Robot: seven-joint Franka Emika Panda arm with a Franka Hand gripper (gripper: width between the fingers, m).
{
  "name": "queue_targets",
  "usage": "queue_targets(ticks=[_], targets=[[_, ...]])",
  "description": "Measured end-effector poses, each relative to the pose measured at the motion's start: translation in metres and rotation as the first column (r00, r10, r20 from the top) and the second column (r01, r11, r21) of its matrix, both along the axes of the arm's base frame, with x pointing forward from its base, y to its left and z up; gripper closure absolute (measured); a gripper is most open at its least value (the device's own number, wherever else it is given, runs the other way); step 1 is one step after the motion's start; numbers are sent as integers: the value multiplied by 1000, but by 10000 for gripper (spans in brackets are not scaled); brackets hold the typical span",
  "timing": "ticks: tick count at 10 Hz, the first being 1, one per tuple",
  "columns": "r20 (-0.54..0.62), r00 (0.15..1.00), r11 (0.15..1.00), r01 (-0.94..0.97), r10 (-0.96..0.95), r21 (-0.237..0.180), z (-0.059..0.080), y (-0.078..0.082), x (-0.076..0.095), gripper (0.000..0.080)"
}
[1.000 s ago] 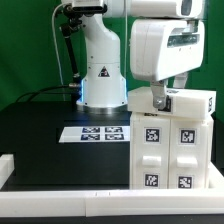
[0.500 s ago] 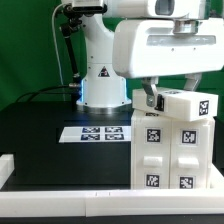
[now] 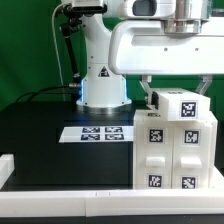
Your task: Assemble cabinet
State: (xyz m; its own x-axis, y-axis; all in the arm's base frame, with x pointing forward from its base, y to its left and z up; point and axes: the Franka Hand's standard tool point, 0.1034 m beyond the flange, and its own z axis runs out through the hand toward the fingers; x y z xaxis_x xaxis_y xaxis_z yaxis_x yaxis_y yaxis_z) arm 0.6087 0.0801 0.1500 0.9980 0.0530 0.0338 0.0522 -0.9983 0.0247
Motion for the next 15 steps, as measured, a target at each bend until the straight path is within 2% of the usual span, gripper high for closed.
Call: queue_targets(ticks=[3,5,7,9,10,15], targets=[[1,980,980,201,-201,15,0,1,0,242],[1,935,935,354,-354,24,0,2,-1,242],[5,843,842,537,-538,58,-1,2,-1,242],[-6,714,710,698,-701,88,-1,3,1,242],[-9,679,676,732,-734,89,-1,3,1,242],[-44,384,379,920,-922,98,-1,5,1,242]])
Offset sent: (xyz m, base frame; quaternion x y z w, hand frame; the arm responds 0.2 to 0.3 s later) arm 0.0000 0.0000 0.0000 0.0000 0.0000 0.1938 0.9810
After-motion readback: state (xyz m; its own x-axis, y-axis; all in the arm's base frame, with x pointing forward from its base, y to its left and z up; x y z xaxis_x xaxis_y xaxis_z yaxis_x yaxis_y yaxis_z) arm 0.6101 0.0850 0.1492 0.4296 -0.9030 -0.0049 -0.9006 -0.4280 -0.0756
